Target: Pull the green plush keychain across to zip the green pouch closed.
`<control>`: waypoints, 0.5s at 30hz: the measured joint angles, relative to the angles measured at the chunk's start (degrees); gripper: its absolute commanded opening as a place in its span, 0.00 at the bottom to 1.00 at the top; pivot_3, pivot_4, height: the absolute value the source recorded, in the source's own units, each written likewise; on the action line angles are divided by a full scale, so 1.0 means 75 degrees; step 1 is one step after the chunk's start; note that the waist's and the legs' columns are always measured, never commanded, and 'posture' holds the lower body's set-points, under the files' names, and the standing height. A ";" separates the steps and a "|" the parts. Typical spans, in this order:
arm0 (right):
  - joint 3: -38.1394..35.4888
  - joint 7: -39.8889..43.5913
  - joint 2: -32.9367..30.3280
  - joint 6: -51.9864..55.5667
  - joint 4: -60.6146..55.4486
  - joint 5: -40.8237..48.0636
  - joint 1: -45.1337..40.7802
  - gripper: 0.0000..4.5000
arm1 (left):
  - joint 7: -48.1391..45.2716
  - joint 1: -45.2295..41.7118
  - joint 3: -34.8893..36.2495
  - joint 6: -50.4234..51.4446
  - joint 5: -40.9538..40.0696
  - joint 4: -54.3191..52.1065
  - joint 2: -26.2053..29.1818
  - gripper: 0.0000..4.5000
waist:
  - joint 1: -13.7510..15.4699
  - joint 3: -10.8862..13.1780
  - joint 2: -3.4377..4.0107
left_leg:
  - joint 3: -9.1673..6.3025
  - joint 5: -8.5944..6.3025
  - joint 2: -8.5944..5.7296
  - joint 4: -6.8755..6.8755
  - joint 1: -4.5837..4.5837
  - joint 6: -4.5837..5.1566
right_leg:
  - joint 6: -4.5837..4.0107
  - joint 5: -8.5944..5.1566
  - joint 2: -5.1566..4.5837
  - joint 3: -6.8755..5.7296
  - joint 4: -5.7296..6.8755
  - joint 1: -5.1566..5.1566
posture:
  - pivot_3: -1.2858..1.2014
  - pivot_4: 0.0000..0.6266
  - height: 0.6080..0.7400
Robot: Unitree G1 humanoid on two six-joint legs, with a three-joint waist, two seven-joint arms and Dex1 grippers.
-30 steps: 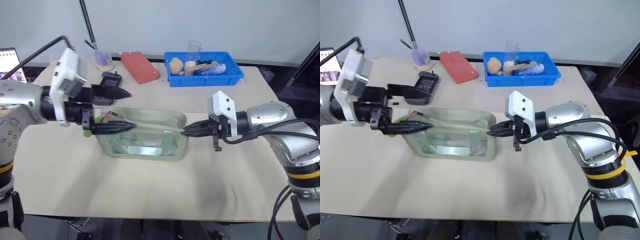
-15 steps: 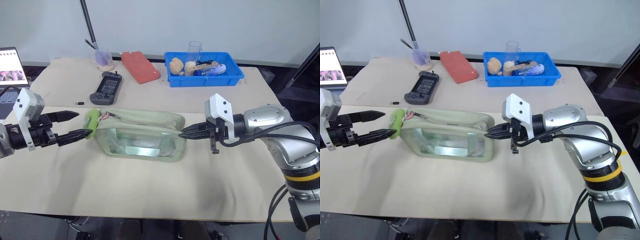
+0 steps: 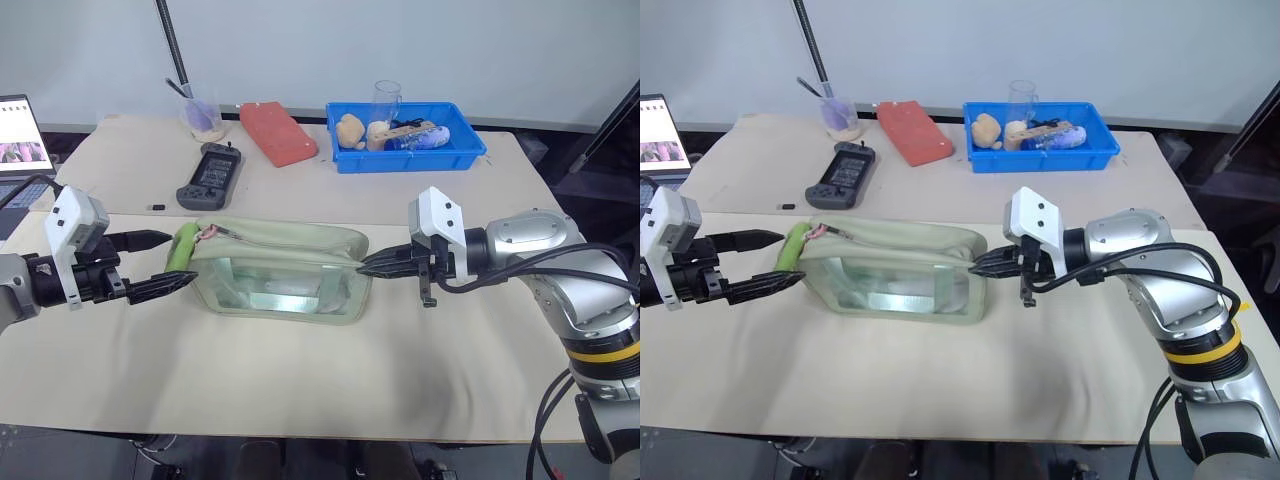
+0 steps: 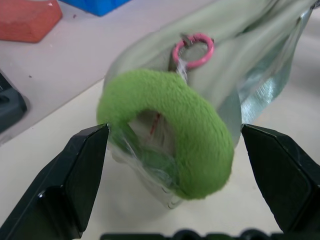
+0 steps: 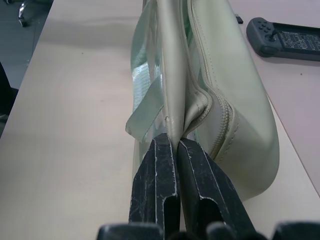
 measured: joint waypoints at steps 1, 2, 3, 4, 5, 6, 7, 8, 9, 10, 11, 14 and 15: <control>0.0000 -0.0013 0.0000 0.0000 0.0000 0.0000 0.0000 0.00 | 0.0032 0.0000 -0.0006 -0.0021 0.0052 0.0039 0.0000 0.71 | -0.0001 0.0000 0.0000 | 0.0000 0.0000 0.0000 0.0000 0.0000 0.0000 | 0.0001 0.0000 0.0000 0.0000 0.0000 0.0000 | 0.52 0.24 1.00; 0.0000 -0.0020 0.0000 0.0000 0.0000 0.0000 0.0000 0.00 | 0.0041 0.0000 -0.0006 -0.0059 0.0065 0.0064 0.0000 0.60 | -0.0002 0.0000 0.0000 | 0.0000 0.0000 0.0000 0.0000 0.0000 0.0000 | 0.0001 0.0000 0.0000 0.0000 0.0000 0.0000 | 0.52 0.24 1.00; 0.0000 -0.0026 0.0000 -0.0001 0.0000 -0.0002 0.0000 0.00 | 0.0037 0.0000 -0.0006 -0.0135 0.0096 0.0072 0.0001 0.52 | -0.0001 0.0000 0.0000 | 0.0000 0.0000 0.0000 0.0000 0.0000 0.0000 | 0.0001 0.0000 0.0000 0.0000 -0.0001 -0.0001 | 0.52 0.24 1.00; 0.0000 -0.0032 0.0000 -0.0002 0.0000 -0.0003 0.0000 0.00 | 0.0029 0.0000 -0.0006 -0.0154 0.0118 0.0074 0.0003 0.39 | -0.0001 0.0000 0.0000 | 0.0000 0.0000 0.0000 0.0000 0.0000 0.0000 | 0.0001 0.0000 0.0000 0.0000 -0.0001 0.0000 | 0.52 0.24 1.00; 0.0000 -0.0037 0.0002 -0.0004 0.0000 -0.0004 0.0000 0.00 | 0.0012 0.0000 -0.0006 -0.0159 0.0128 0.0074 0.0005 0.28 | -0.0001 0.0000 0.0000 | 0.0000 0.0000 0.0000 0.0000 -0.0001 0.0000 | 0.0000 0.0000 0.0000 0.0000 -0.0001 -0.0001 | 0.52 0.24 1.00; 0.0000 -0.0043 0.0006 -0.0006 0.0000 -0.0005 0.0000 0.00 | 0.0003 0.0000 -0.0006 -0.0165 0.0146 0.0075 0.0006 0.18 | -0.0001 0.0000 0.0000 | 0.0001 0.0000 0.0000 0.0000 -0.0001 0.0000 | 0.0000 0.0000 0.0000 0.0000 -0.0001 -0.0001 | 0.52 0.24 1.00; 0.0000 -0.0051 0.0014 -0.0010 0.0003 -0.0009 0.0000 0.00 | -0.0004 -0.0011 -0.0010 -0.0167 0.0165 0.0079 0.0011 0.07 | -0.0001 0.0000 0.0000 | 0.0001 0.0000 0.0000 0.0000 -0.0001 0.0000 | 0.0000 0.0000 0.0000 0.0000 -0.0001 -0.0001 | 0.52 0.24 1.00; 0.0000 -0.0054 0.0028 -0.0015 0.0011 -0.0022 0.0000 0.00 | 0.0006 -0.0058 -0.0019 -0.0166 0.0177 0.0095 0.0011 0.01 | 0.0001 0.0000 0.0000 | 0.0001 0.0000 0.0000 0.0000 -0.0001 0.0000 | 0.0001 0.0000 0.0000 0.0000 -0.0001 -0.0001 | 0.52 0.24 1.00; -0.0001 -0.0057 0.0032 -0.0021 0.0025 -0.0040 0.0001 0.00 | 0.0038 -0.0166 -0.0036 -0.0159 0.0181 0.0135 0.0011 0.01 | 0.0010 0.0000 0.0000 | 0.0001 0.0000 0.0000 0.0000 -0.0002 0.0000 | 0.0001 -0.0001 0.0000 0.0000 -0.0001 -0.0001 | 0.52 0.24 1.00; -0.0001 -0.0062 0.0035 -0.0031 0.0035 -0.0049 0.0000 0.00 | 0.0093 -0.0347 -0.0049 -0.0139 0.0175 0.0162 0.0016 0.01 | 0.0019 0.0000 0.0000 | 0.0001 0.0000 0.0000 0.0001 -0.0004 0.0000 | 0.0002 -0.0001 0.0000 -0.0001 -0.0001 -0.0002 | 0.52 0.24 1.00; -0.0001 -0.0063 0.0039 -0.0051 0.0047 -0.0056 0.0000 0.00 | 0.0145 -0.0577 -0.0071 -0.0114 0.0156 0.0166 0.0018 0.01 | 0.0029 0.0000 0.0000 | 0.0001 0.0000 0.0000 0.0002 -0.0006 -0.0001 | 0.0005 -0.0003 0.0000 -0.0002 -0.0001 -0.0002 | 0.52 0.24 1.00; -0.0003 -0.0066 0.0060 -0.0074 0.0083 -0.0076 -0.0003 0.00 | 0.0200 -0.1536 -0.0417 -0.0098 -0.0022 -0.0025 0.0107 0.01 | 0.0052 -0.0001 -0.0001 | 0.0001 0.0001 -0.0003 0.0007 -0.0008 -0.0001 | 0.0017 -0.0003 0.0000 0.0001 -0.0003 0.0001 | 0.52 0.24 1.00; -0.0004 -0.0068 0.0068 -0.0079 0.0085 -0.0081 -0.0002 0.00 | 0.0202 -0.1788 -0.0584 -0.0117 -0.0047 -0.0109 0.0113 0.01 | 0.0052 -0.0001 -0.0001 | 0.0004 0.0001 -0.0004 0.0007 -0.0008 -0.0001 | 0.0029 0.0005 0.0000 0.0003 -0.0003 0.0001 | 0.52 0.24 1.00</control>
